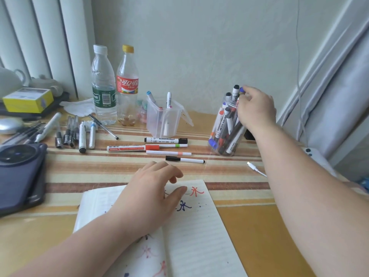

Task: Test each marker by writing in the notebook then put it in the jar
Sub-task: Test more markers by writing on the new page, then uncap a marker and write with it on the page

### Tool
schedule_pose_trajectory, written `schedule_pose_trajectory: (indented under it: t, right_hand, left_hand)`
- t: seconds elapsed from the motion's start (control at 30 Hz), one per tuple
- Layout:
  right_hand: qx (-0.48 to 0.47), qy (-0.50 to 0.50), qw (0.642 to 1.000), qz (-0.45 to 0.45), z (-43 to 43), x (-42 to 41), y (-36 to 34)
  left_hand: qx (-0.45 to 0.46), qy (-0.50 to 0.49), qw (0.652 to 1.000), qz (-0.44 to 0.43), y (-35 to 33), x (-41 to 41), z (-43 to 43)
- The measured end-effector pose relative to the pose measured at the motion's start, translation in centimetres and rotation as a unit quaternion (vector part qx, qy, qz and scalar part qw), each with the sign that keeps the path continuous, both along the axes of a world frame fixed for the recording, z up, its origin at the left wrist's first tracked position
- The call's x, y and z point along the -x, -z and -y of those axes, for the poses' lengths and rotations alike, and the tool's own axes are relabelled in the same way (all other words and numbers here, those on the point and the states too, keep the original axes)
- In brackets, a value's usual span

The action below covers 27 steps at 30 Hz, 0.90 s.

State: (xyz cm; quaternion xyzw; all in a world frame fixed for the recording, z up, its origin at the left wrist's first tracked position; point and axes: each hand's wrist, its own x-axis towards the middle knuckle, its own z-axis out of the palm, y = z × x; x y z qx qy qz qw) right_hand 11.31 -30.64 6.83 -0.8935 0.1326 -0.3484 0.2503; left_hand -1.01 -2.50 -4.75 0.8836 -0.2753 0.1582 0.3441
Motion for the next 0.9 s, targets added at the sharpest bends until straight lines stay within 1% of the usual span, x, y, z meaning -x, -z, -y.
schedule_pose_trajectory:
  t: [0.07, 0.2, 0.3, 0.4, 0.43, 0.47, 0.5, 0.53, 0.57, 0.6, 0.63, 0.67, 0.7, 0.73, 0.8, 0.9]
  right_hand:
    - [0.013, 0.005, 0.999, -0.041, -0.3, 0.3, -0.1]
    - [0.048, 0.018, 0.995, -0.084, -0.3, 0.8, -0.7]
    - [0.070, 0.019, 0.992, -0.102, -0.7, 1.4, -0.8]
    - [0.099, 0.042, 0.988, -0.112, -1.1, 1.6, -0.8]
    - [0.108, 0.047, 0.988, -0.101, -1.3, 1.6, -0.7]
    - [0.122, 0.046, 0.989, -0.072, -1.7, 1.9, -0.3]
    - [0.147, 0.028, 0.989, -0.013, -2.4, 2.4, 0.3]
    - [0.181, -0.012, 0.982, 0.056, -3.3, 2.9, 1.0]
    - [0.219, -0.066, 0.967, 0.109, -4.4, 3.3, 1.9]
    - [0.251, -0.129, 0.952, 0.119, -5.7, 3.6, 2.9]
    - [0.269, -0.190, 0.941, 0.074, -6.9, 3.6, 3.9]
    - [0.261, -0.229, 0.938, -0.007, -8.2, 3.3, 4.9]
    - [0.237, -0.244, 0.936, -0.092, -9.3, 2.8, 6.0]
    - [0.207, -0.238, 0.935, -0.161, -9.9, 2.0, 7.0]
    - [0.161, -0.202, 0.938, -0.231, -10.5, 0.4, 8.5]
    - [0.161, -0.165, 0.931, -0.283, -10.8, -1.1, 9.5]
  left_hand:
    - [-0.001, 0.002, 1.000, -0.002, 0.0, 0.0, 0.0]
    - [-0.001, -0.001, 1.000, -0.002, -0.1, 0.1, -0.1]
    - [0.000, -0.004, 1.000, -0.008, -0.3, 0.3, -0.1]
    - [0.000, -0.006, 1.000, -0.010, -0.4, 0.4, -0.2]
    - [-0.002, -0.007, 1.000, -0.010, -0.4, 0.4, -0.2]
    - [-0.005, -0.007, 1.000, -0.011, -0.4, 0.4, -0.2]
    - [-0.006, -0.005, 1.000, -0.013, -0.4, 0.4, -0.2]
    - [-0.006, -0.003, 1.000, -0.014, -0.3, 0.4, -0.2]
    - [-0.005, -0.001, 1.000, -0.013, -0.3, 0.4, -0.1]
    - [-0.005, 0.000, 1.000, -0.014, -0.3, 0.3, -0.1]
    - [-0.004, 0.000, 1.000, -0.014, -0.3, 0.3, -0.1]
    - [-0.003, 0.000, 1.000, -0.015, -0.3, 0.3, -0.1]
    - [0.000, -0.001, 1.000, -0.016, -0.3, 0.3, -0.1]
    - [0.004, -0.002, 1.000, -0.014, -0.3, 0.3, -0.2]
    - [0.010, -0.003, 1.000, -0.009, -0.3, 0.3, -0.3]
    - [0.015, -0.005, 1.000, -0.008, -0.4, 0.4, -0.4]
